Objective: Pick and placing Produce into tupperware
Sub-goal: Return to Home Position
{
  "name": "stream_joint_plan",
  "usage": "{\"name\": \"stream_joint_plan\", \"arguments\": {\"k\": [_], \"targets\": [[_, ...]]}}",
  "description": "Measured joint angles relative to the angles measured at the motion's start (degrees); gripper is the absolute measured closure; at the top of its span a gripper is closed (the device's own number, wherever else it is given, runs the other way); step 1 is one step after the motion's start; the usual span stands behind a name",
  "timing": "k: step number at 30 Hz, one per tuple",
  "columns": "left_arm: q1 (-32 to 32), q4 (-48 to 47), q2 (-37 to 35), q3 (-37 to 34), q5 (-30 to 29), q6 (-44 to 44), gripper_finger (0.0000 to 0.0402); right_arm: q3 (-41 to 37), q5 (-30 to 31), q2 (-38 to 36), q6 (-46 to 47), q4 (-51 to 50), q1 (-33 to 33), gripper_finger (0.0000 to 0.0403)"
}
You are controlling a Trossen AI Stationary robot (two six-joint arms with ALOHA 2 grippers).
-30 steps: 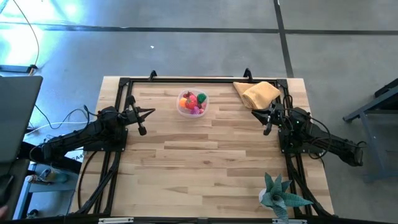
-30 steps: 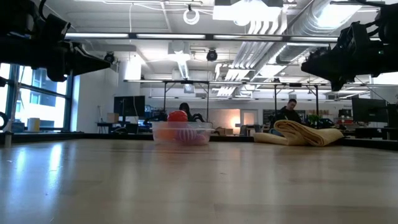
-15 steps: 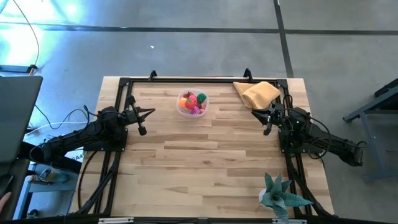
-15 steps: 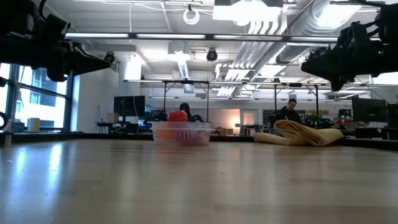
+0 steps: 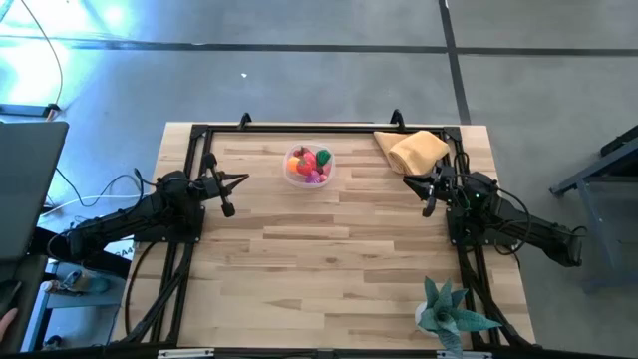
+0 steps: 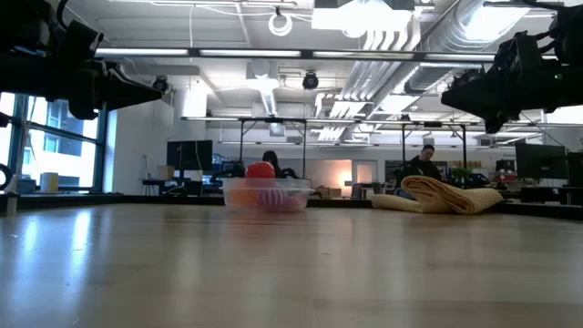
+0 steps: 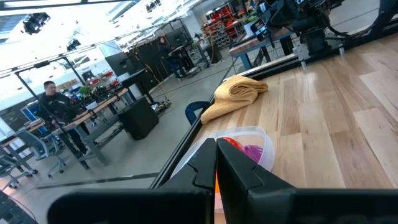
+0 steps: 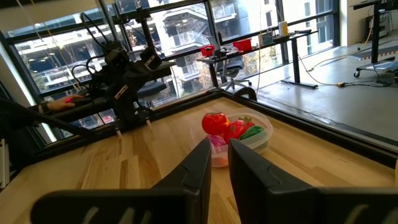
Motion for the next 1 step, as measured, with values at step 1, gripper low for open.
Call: {"name": "stream_joint_plan", "arguments": {"k": [1], "targets": [[0.00,0.00,-0.01,0.00,0.01,0.01,0.0399,0.00,0.00,0.00,0.00,0.00,0.00,0.0359]]}}
